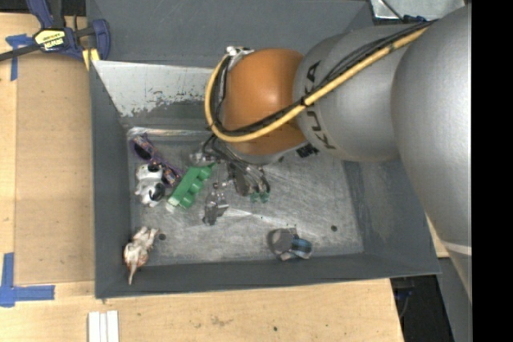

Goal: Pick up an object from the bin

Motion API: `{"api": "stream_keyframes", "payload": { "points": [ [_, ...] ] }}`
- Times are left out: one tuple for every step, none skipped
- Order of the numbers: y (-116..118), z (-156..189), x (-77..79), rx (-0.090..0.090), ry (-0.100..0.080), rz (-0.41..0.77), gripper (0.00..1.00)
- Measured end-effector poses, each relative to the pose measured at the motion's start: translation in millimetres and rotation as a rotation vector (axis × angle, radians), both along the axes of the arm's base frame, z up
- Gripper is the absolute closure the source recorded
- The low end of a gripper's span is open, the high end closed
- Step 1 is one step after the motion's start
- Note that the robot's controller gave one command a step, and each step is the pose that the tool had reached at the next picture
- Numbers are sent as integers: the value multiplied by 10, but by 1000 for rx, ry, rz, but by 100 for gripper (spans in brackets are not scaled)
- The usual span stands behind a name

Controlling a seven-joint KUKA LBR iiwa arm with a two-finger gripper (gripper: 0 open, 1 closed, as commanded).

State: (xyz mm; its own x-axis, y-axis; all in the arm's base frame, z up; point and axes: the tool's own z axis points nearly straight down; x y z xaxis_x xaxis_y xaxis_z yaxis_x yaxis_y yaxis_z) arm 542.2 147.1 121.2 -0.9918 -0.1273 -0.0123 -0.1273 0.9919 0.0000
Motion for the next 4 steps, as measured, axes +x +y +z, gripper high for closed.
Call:
{"api": "stream_keyframes", "payload": {
  "points": [
    [460, 0, 273, -4, 12, 381, 0],
    [149, 15, 362, -2, 9, 259, 0],
    [136, -350, 478, -4, 7, 476, 0],
    [88, -448, 526, -2, -6, 535, 100]
  ]
}}
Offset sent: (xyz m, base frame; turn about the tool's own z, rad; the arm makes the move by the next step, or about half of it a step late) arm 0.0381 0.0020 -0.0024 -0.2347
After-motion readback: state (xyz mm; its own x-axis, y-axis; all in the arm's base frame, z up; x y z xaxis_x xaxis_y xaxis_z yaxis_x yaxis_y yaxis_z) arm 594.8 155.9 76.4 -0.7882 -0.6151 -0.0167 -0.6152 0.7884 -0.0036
